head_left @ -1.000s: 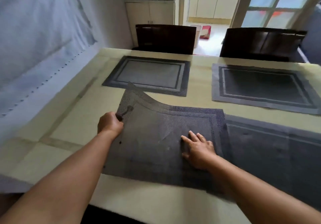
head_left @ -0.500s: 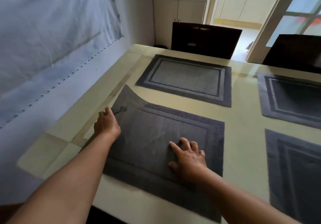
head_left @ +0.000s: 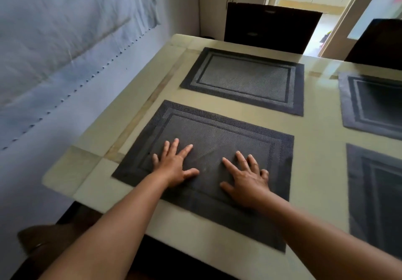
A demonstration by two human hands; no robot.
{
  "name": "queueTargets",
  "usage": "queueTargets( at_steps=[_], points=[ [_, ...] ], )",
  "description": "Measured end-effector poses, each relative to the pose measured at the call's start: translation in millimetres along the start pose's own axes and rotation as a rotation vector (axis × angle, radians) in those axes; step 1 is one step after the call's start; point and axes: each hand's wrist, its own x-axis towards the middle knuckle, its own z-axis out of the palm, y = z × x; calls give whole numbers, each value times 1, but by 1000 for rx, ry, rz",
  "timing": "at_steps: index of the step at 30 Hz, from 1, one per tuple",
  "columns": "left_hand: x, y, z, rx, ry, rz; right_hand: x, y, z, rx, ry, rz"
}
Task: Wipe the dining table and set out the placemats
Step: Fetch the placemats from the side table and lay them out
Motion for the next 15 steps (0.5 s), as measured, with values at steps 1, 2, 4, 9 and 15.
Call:
queueTargets(
  at_steps=[1, 2, 4, 9, 15],
  points=[
    [-2, 0, -1, -8, -10, -7, 0, -1, 0, -2, 4, 0],
    [-5, 0, -2, -15, -20, -14, -2, -1, 1, -4, 5, -1],
    [-10, 1, -2, -18, -38, -30, -5, -1, 3, -14, 2, -11],
    [-24, 0, 4, -31, -52, -66, -15, -4, 10, -36, -5, -23],
    [-28, 1, 3, -27, -73, -101, -22, -8, 13, -26, -20, -30]
  ],
)
